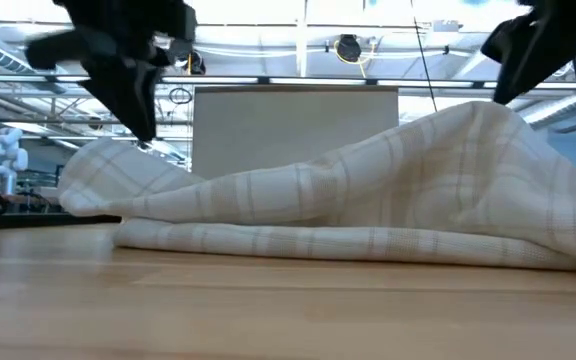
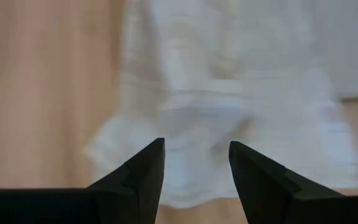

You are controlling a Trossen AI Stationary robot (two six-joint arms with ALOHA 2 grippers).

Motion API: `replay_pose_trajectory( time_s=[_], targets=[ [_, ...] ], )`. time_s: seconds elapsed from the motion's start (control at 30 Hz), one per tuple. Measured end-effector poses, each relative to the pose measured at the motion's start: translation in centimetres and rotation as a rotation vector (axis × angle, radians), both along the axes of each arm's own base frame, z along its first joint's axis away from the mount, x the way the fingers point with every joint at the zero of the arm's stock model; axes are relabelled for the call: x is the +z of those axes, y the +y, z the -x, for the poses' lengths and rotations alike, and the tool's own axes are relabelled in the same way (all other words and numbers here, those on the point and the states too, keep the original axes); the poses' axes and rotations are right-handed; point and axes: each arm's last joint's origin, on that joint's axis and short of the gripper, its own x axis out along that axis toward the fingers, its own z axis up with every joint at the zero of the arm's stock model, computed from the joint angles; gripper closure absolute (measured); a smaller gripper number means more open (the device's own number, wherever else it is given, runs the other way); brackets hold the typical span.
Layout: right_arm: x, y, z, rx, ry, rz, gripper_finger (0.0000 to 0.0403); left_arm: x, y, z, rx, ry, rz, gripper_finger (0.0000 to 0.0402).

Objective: Fold towel
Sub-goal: Fold the white patterned towel

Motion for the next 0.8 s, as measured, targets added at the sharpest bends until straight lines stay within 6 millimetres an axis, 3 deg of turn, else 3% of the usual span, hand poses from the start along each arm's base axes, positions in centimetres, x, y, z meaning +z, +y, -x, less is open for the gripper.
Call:
replay_pose_trajectory(
  time_s=[0.2,0.43,0.67,0.8],
  targets=[
    [0.3,1.5,0.2,0.043,-0.059,-0.050,0.0234,1.2,-1.7,1.1,0.048,-0.093,0.102,0.0337],
    [-0.7,2.1,-0.1,0.014,-0.027,-0.046,0.0234,1.6,-4.1,2.5,0.097,-0.081,0.292,0.0337],
    [-2.5,3.1,-0.9,0.047,0.032,0.000,0.0234,1.3,-5.4,4.4,0.203,-0.078,0.224,0.0337],
    [-3.3,3.5,-1.3,0.059,0.045,0.015,0.0234,-0.2,-5.8,4.9,0.218,-0.094,0.215,0.0337]
  ],
)
